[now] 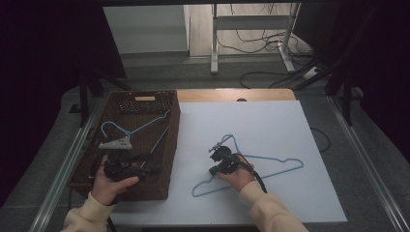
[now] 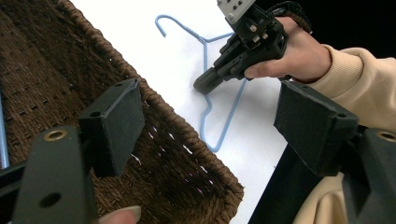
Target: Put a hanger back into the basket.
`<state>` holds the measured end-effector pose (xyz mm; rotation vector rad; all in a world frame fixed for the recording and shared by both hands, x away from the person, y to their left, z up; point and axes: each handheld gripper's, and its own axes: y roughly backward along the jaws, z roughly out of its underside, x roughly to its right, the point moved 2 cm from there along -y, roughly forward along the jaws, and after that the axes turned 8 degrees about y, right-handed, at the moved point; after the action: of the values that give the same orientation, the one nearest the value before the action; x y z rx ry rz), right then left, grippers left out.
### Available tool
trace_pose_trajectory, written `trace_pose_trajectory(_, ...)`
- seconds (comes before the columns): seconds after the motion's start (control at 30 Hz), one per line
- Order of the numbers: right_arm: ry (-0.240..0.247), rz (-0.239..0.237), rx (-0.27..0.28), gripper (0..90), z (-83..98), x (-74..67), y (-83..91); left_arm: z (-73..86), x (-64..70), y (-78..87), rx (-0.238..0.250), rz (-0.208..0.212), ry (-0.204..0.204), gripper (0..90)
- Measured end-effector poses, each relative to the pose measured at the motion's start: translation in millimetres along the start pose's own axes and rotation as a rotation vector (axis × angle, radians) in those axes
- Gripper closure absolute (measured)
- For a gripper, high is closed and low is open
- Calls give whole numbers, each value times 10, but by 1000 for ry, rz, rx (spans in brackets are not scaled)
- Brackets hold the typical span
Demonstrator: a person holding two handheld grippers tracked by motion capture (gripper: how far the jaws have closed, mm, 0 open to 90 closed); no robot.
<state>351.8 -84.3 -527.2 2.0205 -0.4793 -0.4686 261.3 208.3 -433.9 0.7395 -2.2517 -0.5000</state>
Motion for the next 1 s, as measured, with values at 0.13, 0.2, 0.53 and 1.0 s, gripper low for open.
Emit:
trace_pose_trajectory(0.13,-31,14,71,900,2,103,159,0,-1,-2,-1,0,0,239)
trace_pose_trajectory(0.2,-94,79,115,900,24,338,377,-1,-6,0,1,-1,-2,240)
trace_pose_trajectory(0.53,-245,185,125,726,79,910,571,-6,-13,0,1,0,-1,239)
trace_pose_trajectory(1.0,-239,280,-31,721,24,997,246,0,-29,13,4,-3,3,239)
